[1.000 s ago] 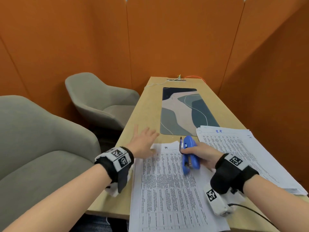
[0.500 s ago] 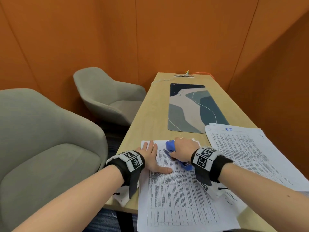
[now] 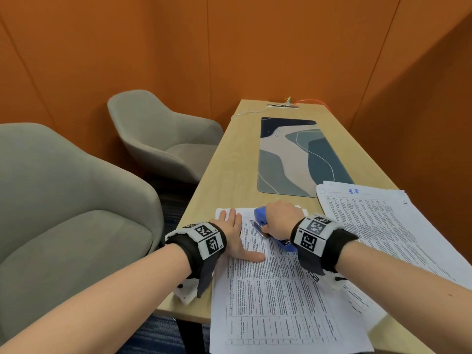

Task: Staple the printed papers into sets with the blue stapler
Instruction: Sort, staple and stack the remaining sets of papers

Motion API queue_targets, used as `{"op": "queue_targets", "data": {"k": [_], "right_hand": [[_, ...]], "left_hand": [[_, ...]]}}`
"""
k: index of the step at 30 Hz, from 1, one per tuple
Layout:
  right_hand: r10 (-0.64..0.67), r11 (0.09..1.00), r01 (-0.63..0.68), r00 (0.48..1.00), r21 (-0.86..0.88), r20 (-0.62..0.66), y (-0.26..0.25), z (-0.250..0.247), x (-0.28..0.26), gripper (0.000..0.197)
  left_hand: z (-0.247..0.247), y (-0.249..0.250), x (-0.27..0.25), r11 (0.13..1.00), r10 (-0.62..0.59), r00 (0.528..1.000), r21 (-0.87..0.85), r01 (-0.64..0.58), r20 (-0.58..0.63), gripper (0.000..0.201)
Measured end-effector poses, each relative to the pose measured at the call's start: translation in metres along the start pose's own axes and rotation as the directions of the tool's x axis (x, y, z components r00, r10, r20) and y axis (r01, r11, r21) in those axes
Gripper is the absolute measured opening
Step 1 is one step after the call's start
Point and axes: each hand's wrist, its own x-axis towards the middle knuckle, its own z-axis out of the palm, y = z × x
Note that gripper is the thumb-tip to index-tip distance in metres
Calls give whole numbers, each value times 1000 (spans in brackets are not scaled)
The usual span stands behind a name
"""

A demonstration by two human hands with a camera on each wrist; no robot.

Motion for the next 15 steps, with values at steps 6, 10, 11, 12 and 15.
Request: {"op": "queue_targets", "data": {"k": [6,10,11,12,15], "right_hand": [[-18,994,20,1000,106,-15,1,5,2,21],[-21,975,14,999,221,32,21,9,1,47],[-32,974,16,997,224,65,26,11,-1,49],[-41,969,15,994,246,100,30,13,-3,49],[-55,954,25,994,300,93,36,25,-5,42]], "left_hand": [[-4,3,0,999,-40,999,-3,40,16,129],[-4,0,1,998,-47,999,-28,48,10,130],[-2,0,1,998,-41,999,-39,41,3,131],[0,0,-1,998,-33,999,-50,32,-6,132],[7,3,-2,998,-15,999,-69,12,-36,135]]}}
